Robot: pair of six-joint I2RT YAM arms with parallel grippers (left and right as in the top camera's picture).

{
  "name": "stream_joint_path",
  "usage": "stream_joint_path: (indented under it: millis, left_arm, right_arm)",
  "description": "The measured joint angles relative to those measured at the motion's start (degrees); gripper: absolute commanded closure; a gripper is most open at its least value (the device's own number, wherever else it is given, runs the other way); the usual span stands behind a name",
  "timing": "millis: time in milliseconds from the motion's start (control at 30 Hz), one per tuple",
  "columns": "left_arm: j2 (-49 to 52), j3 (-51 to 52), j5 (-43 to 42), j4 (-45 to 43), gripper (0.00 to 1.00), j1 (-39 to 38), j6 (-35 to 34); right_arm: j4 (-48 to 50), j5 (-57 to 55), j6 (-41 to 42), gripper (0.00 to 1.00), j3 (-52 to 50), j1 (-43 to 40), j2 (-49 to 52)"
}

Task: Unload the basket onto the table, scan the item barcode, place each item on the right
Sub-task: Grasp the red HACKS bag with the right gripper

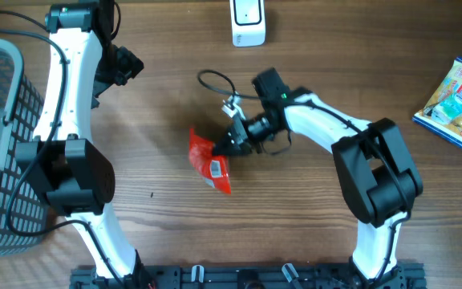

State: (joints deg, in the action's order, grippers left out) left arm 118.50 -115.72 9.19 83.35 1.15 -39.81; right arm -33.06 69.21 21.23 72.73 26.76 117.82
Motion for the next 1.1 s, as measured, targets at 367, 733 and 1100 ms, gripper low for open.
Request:
stream_joint_path:
  millis: [367,733,1100]
  left_arm:
    - [0.0,0.0,0.0,0.0,0.0,0.0,0.0]
    - [0.0,0.0,0.0,0.0,0.0,0.0,0.0]
    - [0.0,0.0,0.0,-0.04,0.0,0.0,0.0]
  right_arm:
    - [-23.12,-49.07,4.35,0.66,2.54,-15.26,-5.95]
    - [-16.48,-43.32,-1.75,0.96,5.55,2.69,-16.44]
    - [-22.08,-57.53,9.18,0.96,-0.2,0.26,-5.64]
